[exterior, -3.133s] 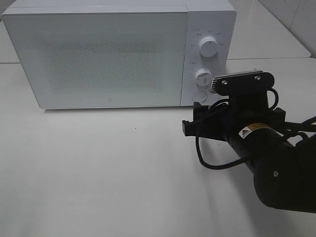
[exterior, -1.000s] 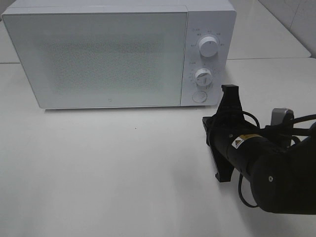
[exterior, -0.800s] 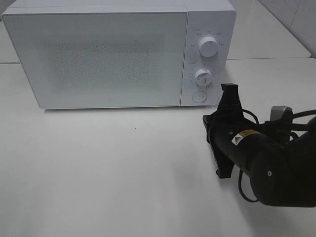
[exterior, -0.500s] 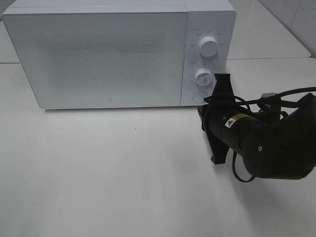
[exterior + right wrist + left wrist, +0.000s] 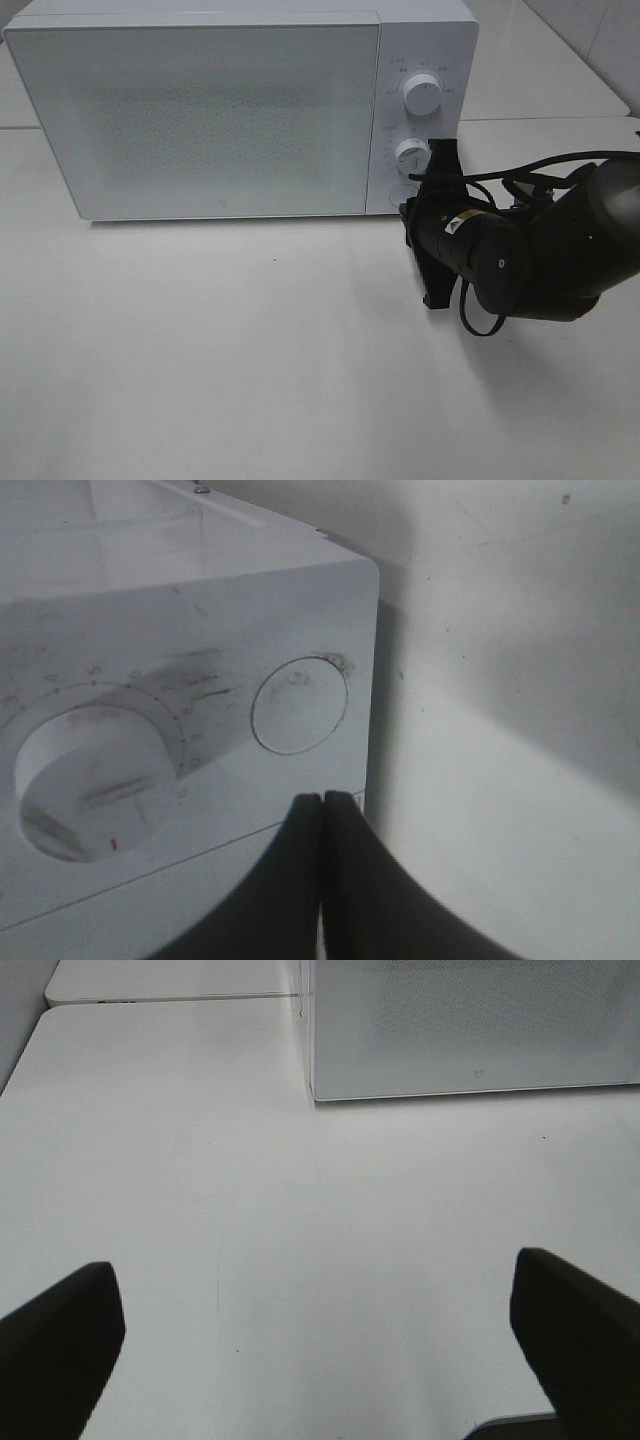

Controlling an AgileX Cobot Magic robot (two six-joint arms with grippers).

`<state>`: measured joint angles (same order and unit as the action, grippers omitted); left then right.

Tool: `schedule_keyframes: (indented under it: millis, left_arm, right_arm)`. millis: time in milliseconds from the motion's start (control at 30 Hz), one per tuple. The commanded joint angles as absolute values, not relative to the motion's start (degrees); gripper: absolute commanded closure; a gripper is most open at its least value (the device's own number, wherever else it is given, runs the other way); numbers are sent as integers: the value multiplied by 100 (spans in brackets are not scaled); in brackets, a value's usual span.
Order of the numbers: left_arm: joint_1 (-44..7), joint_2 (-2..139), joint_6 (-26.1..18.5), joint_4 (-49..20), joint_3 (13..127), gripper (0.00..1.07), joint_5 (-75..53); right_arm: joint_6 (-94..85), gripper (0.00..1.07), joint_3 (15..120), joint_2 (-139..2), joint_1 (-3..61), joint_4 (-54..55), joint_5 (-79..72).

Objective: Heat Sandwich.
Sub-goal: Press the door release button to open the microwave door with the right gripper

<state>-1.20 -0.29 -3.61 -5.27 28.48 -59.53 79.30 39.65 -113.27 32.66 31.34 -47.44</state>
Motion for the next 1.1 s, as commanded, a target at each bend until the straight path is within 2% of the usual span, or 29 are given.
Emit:
schedule_keyframes:
  millis: [33, 500, 1100]
  left_arm:
    - [-109, -143, -378, -550, 2830, 3, -5953]
    - [-109, -143, -378, -550, 2830, 3, -5953]
    - [-109, -143, -378, -550, 2830, 3, -5953]
  right_arm:
    - [7976, 107, 4102, -11396, 3197, 3025, -4698]
    - [7947, 107, 4710, -11837, 3065, 2899, -4612]
    - [7758, 107, 4973, -11940, 2796, 2939, -4738]
